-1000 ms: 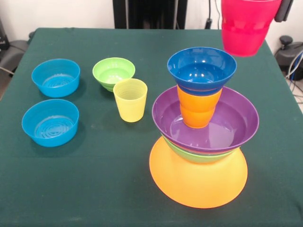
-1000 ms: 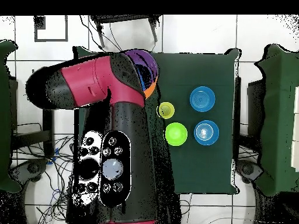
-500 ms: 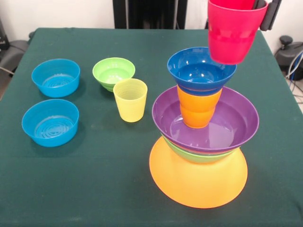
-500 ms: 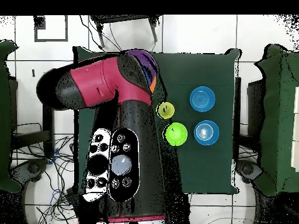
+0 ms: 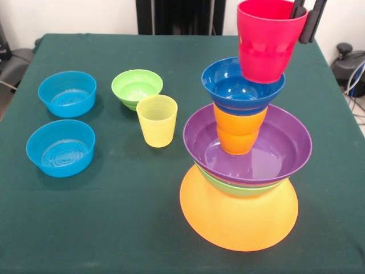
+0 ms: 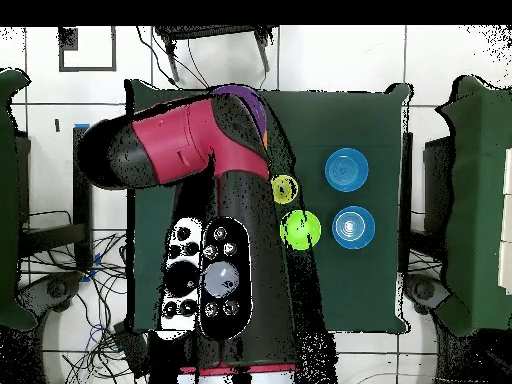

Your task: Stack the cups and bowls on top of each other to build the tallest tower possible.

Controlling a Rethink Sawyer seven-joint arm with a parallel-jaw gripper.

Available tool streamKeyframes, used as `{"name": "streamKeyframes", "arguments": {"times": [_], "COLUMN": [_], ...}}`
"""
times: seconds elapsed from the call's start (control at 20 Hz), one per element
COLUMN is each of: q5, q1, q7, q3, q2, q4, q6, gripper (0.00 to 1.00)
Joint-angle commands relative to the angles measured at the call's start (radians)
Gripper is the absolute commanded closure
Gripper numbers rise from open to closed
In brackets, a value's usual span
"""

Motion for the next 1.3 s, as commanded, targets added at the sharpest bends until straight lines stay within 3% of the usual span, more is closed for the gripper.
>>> {"name": "streamKeyframes", "arguments": {"times": [0.05, 0.75, 1.3], "q5": [-0.086, -0.147, -0.152], "q1": [-0.033, -0.043, -0.063], "q7": [-0.284, -0.243, -0.235], "q3": [0.115, 0.126, 0.145], "q2": [0.023, 0.020, 0.006], "q4": [0.122, 0.142, 0.188], "q6": [-0.029, -0.062, -0.077], "gripper": [1.00, 1.00, 1.00]}}
